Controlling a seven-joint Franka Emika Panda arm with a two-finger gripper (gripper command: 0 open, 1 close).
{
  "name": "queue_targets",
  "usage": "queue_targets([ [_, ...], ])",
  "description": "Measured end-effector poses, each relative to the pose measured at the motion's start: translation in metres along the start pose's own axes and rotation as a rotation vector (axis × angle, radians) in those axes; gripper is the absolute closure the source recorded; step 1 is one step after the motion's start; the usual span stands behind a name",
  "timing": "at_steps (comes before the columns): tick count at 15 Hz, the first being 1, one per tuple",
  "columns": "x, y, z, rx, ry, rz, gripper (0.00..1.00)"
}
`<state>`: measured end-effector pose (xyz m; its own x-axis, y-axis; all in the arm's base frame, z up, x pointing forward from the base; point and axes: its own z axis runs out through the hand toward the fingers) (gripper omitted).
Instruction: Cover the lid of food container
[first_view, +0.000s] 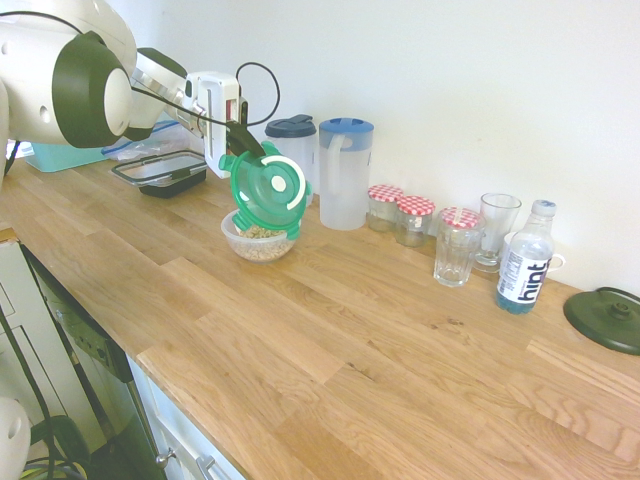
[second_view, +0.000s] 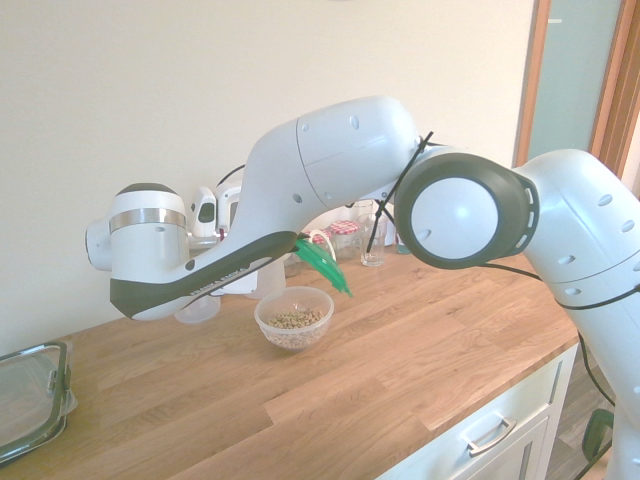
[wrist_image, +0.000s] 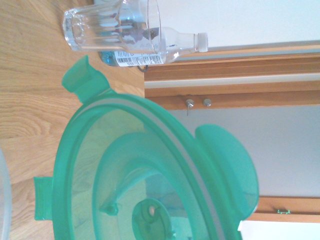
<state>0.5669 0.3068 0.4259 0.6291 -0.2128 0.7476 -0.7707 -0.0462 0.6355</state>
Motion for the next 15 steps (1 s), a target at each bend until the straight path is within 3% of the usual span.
queue_targets([
  [15, -0.038, -0.023, -0.027, -0.026, 0.154, -0.060, 1.00],
])
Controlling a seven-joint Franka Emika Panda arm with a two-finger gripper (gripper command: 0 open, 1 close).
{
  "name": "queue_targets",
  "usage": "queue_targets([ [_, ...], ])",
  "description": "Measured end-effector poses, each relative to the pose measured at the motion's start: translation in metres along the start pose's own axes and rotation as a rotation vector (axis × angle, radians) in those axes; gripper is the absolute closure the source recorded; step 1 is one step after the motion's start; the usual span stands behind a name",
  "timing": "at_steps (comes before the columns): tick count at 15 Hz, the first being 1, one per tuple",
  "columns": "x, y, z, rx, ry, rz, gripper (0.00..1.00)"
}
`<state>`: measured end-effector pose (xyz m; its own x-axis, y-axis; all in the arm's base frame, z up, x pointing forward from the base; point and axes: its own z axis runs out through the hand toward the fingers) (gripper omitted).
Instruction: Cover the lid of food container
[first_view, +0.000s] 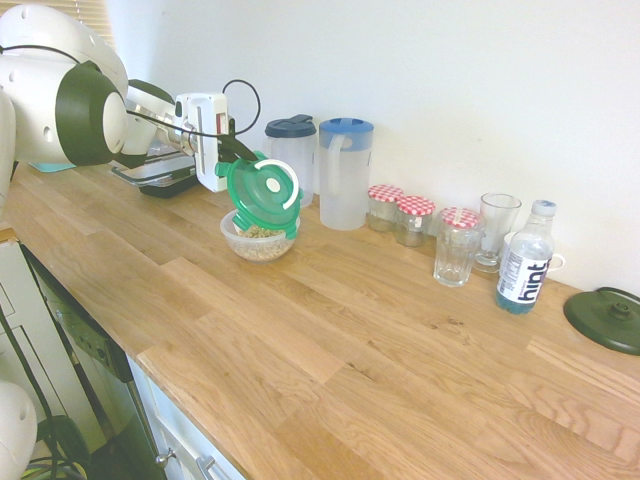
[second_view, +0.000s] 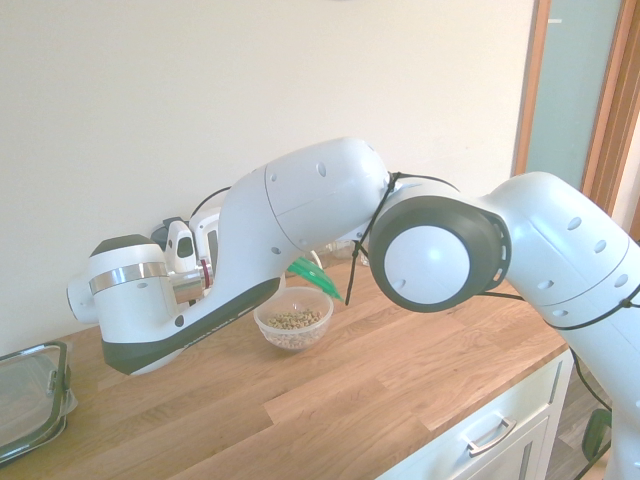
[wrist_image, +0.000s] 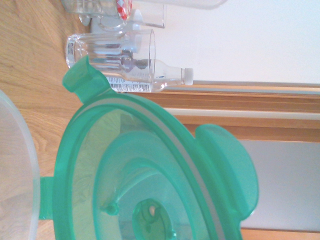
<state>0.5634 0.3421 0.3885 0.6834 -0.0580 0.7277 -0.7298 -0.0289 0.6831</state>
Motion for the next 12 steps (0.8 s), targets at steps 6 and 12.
queue_targets([
  [6, -0.014, -0.005, -0.010, 0.000, 0.026, -0.019, 0.00],
  [12, -0.024, -0.009, -0.016, 0.008, 0.040, -0.034, 0.00],
])
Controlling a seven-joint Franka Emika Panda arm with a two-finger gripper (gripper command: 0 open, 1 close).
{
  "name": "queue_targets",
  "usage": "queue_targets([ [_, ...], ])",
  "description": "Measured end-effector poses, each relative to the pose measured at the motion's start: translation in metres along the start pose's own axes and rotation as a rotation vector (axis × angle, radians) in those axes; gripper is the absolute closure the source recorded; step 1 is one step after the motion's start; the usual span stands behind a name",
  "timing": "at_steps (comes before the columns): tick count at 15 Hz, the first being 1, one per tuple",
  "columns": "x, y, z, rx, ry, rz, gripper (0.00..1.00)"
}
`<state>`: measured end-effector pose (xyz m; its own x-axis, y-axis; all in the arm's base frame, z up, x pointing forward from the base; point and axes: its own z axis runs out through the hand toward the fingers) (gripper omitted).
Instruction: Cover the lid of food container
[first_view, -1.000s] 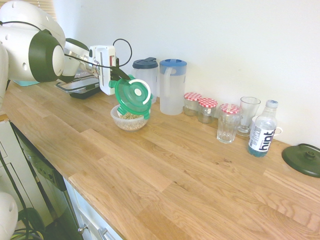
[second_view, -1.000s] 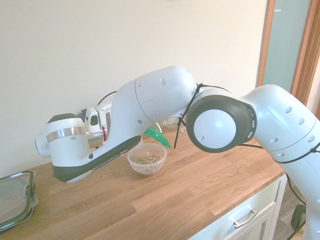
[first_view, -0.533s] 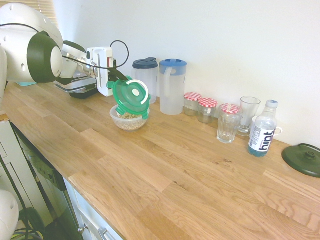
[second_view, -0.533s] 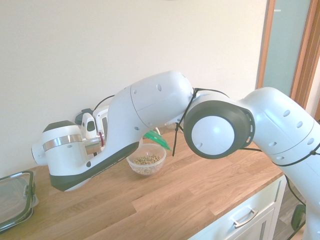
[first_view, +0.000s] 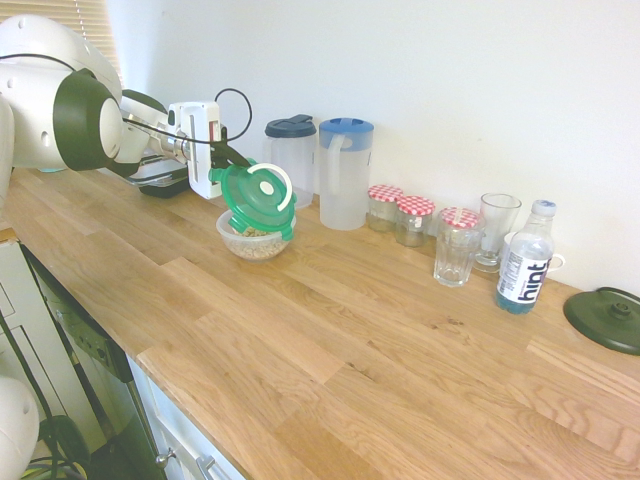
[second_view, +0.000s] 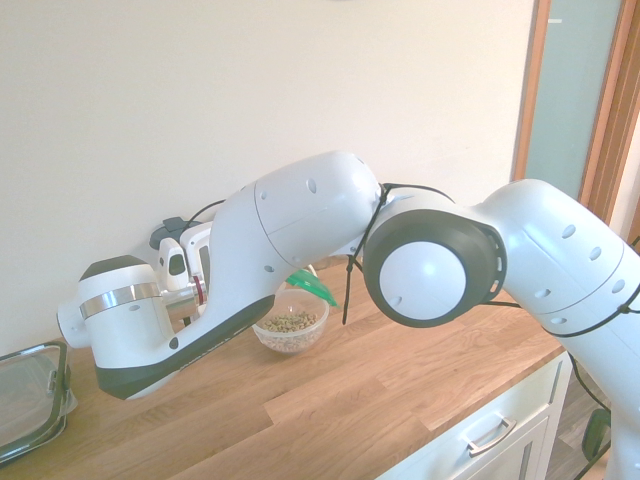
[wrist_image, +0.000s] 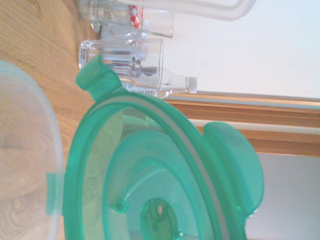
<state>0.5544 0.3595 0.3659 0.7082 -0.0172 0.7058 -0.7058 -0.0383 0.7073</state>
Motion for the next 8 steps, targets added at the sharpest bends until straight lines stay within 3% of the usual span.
queue_targets([
  [4, -0.008, -0.006, -0.002, 0.011, 0.013, -0.017, 0.00],
  [8, -0.021, -0.007, -0.018, 0.093, -0.032, -0.063, 0.00],
])
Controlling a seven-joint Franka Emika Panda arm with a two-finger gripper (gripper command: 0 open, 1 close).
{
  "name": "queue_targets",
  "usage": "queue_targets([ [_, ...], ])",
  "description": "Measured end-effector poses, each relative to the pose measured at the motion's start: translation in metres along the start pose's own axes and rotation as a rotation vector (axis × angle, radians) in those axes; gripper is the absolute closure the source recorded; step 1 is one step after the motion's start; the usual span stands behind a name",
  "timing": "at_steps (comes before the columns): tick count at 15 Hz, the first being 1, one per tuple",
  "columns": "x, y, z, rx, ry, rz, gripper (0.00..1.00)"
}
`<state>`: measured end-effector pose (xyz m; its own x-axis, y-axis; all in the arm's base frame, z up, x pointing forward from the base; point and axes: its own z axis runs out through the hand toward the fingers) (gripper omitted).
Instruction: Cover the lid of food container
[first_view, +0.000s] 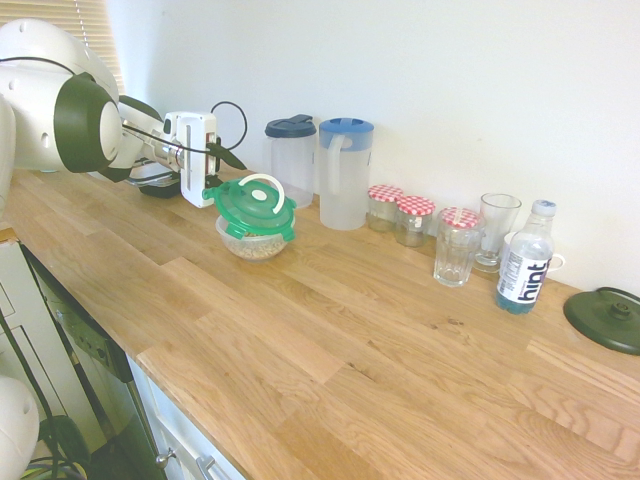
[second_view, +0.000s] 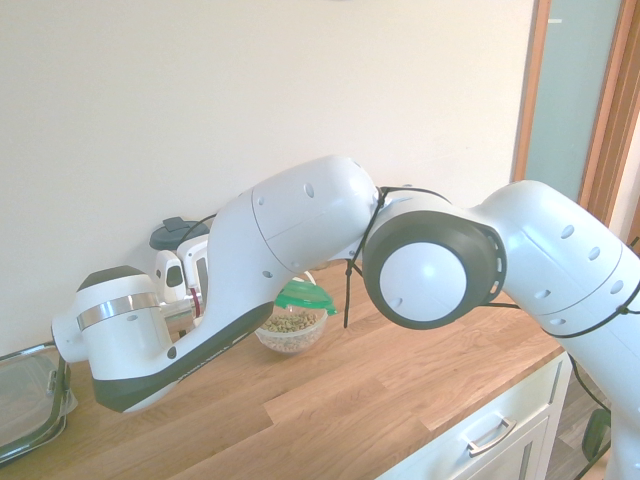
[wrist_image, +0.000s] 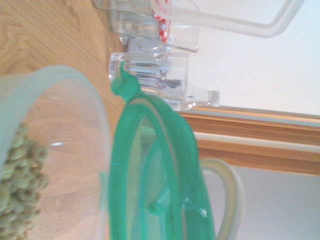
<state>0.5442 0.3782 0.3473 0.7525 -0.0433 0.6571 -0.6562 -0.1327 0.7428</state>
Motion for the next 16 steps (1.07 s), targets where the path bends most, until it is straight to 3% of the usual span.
queue_targets([
  [9, 0.033, 0.030, -0.028, 0.281, -0.317, -0.054, 0.00],
  [16, 0.098, 0.112, 0.005, 0.598, -0.633, -0.102, 0.00],
])
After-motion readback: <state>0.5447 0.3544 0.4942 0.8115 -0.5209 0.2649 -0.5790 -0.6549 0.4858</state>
